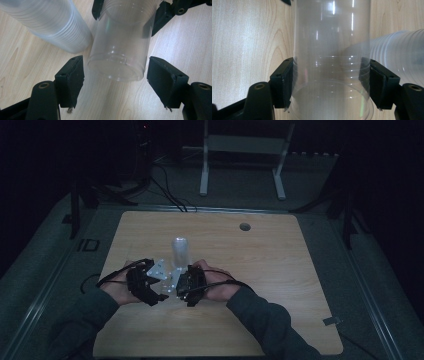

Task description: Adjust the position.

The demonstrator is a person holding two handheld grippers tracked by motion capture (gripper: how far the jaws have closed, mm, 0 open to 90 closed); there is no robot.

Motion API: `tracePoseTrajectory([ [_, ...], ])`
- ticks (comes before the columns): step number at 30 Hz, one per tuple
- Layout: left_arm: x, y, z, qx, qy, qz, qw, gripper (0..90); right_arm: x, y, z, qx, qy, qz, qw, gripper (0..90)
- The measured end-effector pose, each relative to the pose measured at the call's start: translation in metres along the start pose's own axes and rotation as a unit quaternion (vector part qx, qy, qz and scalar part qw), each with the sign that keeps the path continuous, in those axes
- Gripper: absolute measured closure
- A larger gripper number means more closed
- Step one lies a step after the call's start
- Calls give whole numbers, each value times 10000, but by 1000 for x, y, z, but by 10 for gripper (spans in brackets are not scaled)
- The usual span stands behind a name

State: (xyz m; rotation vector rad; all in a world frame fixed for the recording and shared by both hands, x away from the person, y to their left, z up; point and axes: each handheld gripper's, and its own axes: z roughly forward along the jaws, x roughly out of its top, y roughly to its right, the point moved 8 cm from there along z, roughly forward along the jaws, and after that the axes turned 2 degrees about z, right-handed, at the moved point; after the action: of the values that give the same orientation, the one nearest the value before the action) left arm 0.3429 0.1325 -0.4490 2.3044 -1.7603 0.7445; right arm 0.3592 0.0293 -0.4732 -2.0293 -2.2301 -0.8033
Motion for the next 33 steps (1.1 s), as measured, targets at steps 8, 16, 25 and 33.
tracePoseTrajectory([
  [8, 3, -1, 8, -120, -11, -46, 9999, 313, 2, -1, -1, -56, 10, -28, 10000, 311],
  [16, 2, -1, 11, -254, 157, -246, 9993, 328, 3, -1, -2, -192, 98, -65, 9997, 315],
  [25, -2, -2, 12, -326, 235, -383, 9985, 355, 5, 0, -2, -235, 138, -218, 9994, 318],
  [33, -2, -2, 13, -316, 293, -491, 9979, 400, 4, 0, -2, -292, 99, -245, 9992, 317],
])
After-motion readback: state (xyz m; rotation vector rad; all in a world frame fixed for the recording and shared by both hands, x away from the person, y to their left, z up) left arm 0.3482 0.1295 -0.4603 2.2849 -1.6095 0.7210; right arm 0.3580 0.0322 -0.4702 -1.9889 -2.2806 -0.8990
